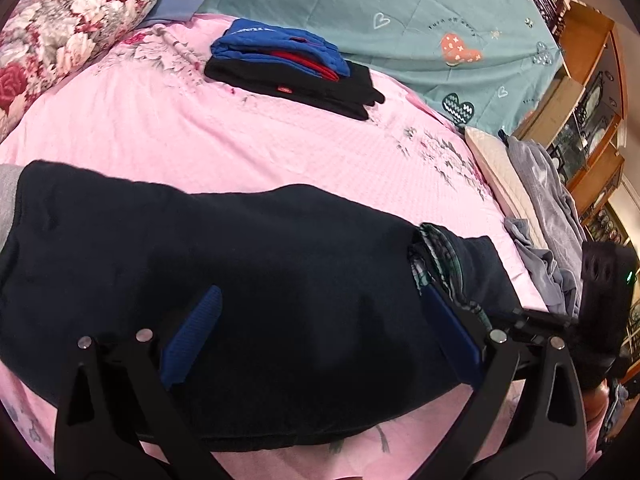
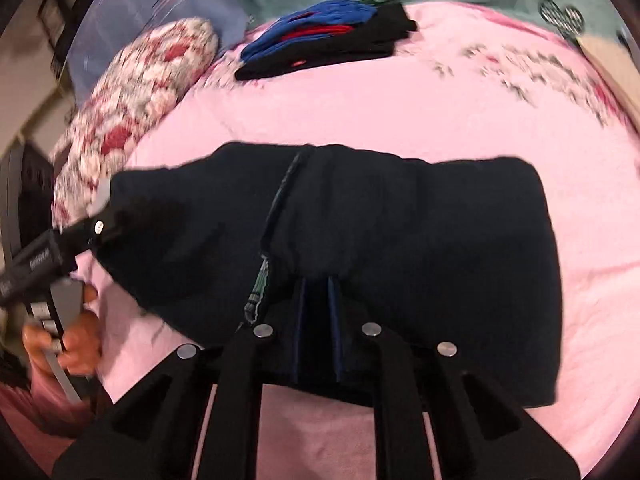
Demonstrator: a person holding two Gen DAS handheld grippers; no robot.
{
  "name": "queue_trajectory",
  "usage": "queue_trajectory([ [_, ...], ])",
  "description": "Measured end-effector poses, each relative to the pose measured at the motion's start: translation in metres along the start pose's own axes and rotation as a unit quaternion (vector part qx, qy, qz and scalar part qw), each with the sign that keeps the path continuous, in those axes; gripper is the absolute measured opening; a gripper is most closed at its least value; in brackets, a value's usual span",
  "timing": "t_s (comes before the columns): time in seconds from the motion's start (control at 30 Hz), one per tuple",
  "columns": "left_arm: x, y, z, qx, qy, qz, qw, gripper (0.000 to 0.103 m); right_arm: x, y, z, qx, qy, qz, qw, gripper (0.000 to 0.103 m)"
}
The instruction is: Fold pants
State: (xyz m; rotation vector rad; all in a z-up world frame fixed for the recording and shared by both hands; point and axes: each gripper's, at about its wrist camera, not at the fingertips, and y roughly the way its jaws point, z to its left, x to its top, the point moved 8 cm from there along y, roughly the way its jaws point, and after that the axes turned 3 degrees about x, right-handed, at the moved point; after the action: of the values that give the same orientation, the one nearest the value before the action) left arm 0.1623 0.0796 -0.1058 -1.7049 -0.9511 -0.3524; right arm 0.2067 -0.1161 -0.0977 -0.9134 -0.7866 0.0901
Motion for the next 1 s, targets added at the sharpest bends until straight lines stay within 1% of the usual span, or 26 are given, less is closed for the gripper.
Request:
queue_trajectory([
  [0.03,0.001,-0.001,-0.007,-0.005,0.011,-0.002,0.9999,0.101,0.006,-0.007,-0.003,0.011,0.009,-0.015,1.0,0.013],
  [0.07,0.001,-0.001,-0.014,-0.009,0.022,-0.005,0.9997,0.101,0.018,-0.014,-0.007,0.009,0.013,-0.032,0.999,0.013],
  [0.13,0.001,-0.003,-0.032,-0.02,0.045,-0.01,0.9987,0.101,0.037,-0.015,-0.011,0.005,0.008,-0.05,0.999,0.013],
  [0.2,-0.002,-0.005,-0.047,-0.032,0.062,-0.013,0.9975,0.101,0.048,-0.001,-0.013,0.009,0.01,-0.049,0.999,0.013],
  [0.23,-0.003,-0.006,-0.051,-0.035,0.067,-0.015,0.997,0.101,0.05,0.013,-0.014,0.013,0.004,-0.031,0.999,0.013],
  [0.27,-0.004,-0.008,-0.055,-0.038,0.072,-0.016,0.9966,0.101,0.045,0.034,-0.013,0.018,-0.007,0.007,1.0,0.013],
  [0.3,-0.007,-0.01,-0.058,-0.04,0.076,-0.017,0.9962,0.101,0.038,0.047,-0.014,0.012,-0.011,0.038,0.999,0.013],
  [0.33,-0.008,-0.011,-0.059,-0.04,0.078,-0.015,0.996,0.101,0.035,0.056,-0.017,0.002,-0.012,0.045,0.999,0.013],
  [0.4,-0.008,-0.013,-0.061,-0.041,0.087,-0.013,0.9953,0.101,0.038,0.045,-0.015,0.006,-0.025,0.042,0.999,0.013],
  [0.43,-0.007,-0.014,-0.064,-0.043,0.092,-0.012,0.9948,0.101,0.044,0.027,-0.017,0.022,-0.014,0.017,1.0,0.013],
  [0.5,-0.004,-0.012,-0.077,-0.058,0.105,-0.009,0.9927,0.101,0.05,-0.001,-0.027,0.03,0.005,-0.025,0.999,0.015],
  [0.53,-0.002,-0.011,-0.083,-0.067,0.11,-0.009,0.9916,0.101,0.053,-0.017,-0.041,0.021,0.024,-0.049,0.998,0.015],
  [0.57,-0.001,-0.01,-0.093,-0.078,0.118,-0.011,0.9899,0.101,0.056,-0.027,-0.053,0.014,0.041,-0.064,0.997,0.015],
  [0.63,0.001,-0.008,-0.12,-0.106,0.139,-0.015,0.9845,0.1,0.058,-0.035,-0.075,0.008,0.075,-0.078,0.994,0.015],
  [0.67,0.001,-0.007,-0.131,-0.119,0.149,-0.015,0.9816,0.093,0.058,-0.037,-0.089,0.002,0.097,-0.078,0.992,0.015],
  [0.7,-0.003,-0.003,-0.149,-0.137,0.168,-0.009,0.9762,0.077,0.057,-0.037,-0.095,0.002,0.11,-0.077,0.991,0.015],
  [0.73,-0.007,0.002,-0.159,-0.147,0.181,0.003,0.9723,0.069,0.057,-0.032,-0.1,0.007,0.123,-0.077,0.989,0.015],
  [0.77,-0.012,0.007,-0.167,-0.156,0.19,0.016,0.9691,0.057,0.055,-0.028,-0.105,0.009,0.129,-0.074,0.989,0.015],
  [0.8,-0.021,0.019,-0.174,-0.161,0.2,0.04,0.9657,0.046,0.052,-0.021,-0.11,0.002,0.134,-0.066,0.989,0.015],
  [0.83,-0.029,0.03,-0.175,-0.151,0.203,0.065,0.9651,0.042,0.046,-0.009,-0.12,-0.015,0.142,-0.047,0.989,0.015],
  [0.87,-0.039,0.044,-0.172,-0.135,0.205,0.097,0.9645,0.038,0.039,0.002,-0.129,-0.014,0.159,-0.032,0.987,0.011],
  [0.9,-0.057,0.063,-0.163,-0.116,0.199,0.149,0.9617,0.037,0.038,0.003,-0.133,0.005,0.172,-0.039,0.984,0.011],
  [0.93,-0.061,0.066,-0.159,-0.119,0.193,0.151,0.9623,0.036,0.036,0.0,-0.134,0.013,0.179,-0.037,0.983,0.01],
  [0.97,-0.06,0.061,-0.157,-0.124,0.19,0.136,0.9644,0.037,0.036,-0.009,-0.134,0.019,0.185,-0.039,0.982,0.01],
  [1.0,-0.061,0.055,-0.156,-0.122,0.191,0.136,0.9644,0.038,0.036,-0.017,-0.131,0.022,0.185,-0.047,0.981,0.013],
])
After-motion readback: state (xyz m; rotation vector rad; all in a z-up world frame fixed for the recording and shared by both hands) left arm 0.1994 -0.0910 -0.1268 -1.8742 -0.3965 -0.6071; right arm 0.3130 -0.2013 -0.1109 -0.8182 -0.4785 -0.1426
